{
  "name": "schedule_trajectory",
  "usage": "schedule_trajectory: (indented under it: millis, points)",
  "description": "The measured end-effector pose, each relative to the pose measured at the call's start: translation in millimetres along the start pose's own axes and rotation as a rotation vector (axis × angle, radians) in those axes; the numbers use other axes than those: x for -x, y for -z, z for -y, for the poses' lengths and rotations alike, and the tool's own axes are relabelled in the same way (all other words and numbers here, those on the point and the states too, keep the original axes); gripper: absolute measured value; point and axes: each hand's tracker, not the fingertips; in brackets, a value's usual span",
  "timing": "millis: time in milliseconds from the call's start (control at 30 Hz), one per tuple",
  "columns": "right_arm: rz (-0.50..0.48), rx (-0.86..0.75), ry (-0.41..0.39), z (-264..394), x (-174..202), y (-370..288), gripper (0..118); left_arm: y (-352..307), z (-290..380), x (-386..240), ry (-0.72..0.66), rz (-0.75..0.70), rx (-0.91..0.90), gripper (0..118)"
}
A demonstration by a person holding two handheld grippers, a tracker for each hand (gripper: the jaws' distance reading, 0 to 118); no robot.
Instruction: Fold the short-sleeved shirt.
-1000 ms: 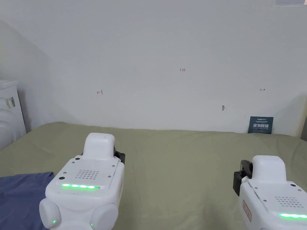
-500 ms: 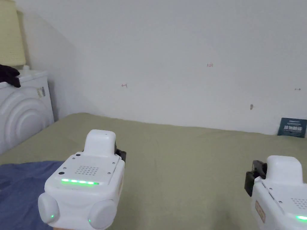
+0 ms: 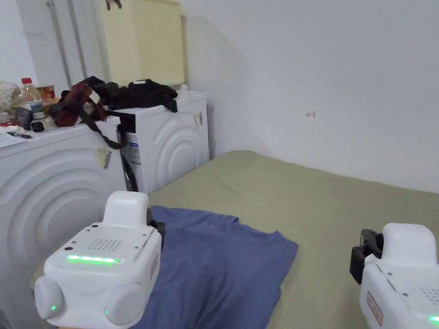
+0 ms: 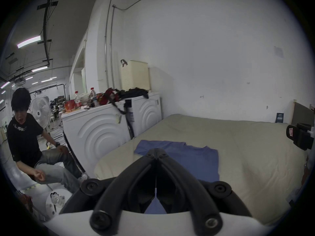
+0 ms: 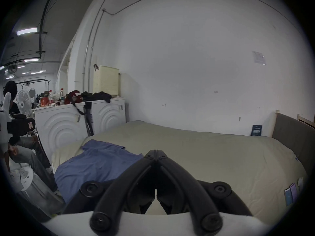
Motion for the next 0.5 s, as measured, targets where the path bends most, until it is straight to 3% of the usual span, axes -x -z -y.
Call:
schedule_trajectory:
  millis: [300,500]
  points:
    - [-0.005,0.055,-0.010,14,2,24,2,44,14,0,0.010,0.021,0.071,0]
    - [0.008,0.120,-0.021,37,0,40,2,124,35,-26,0.021,0.123,0.215,0]
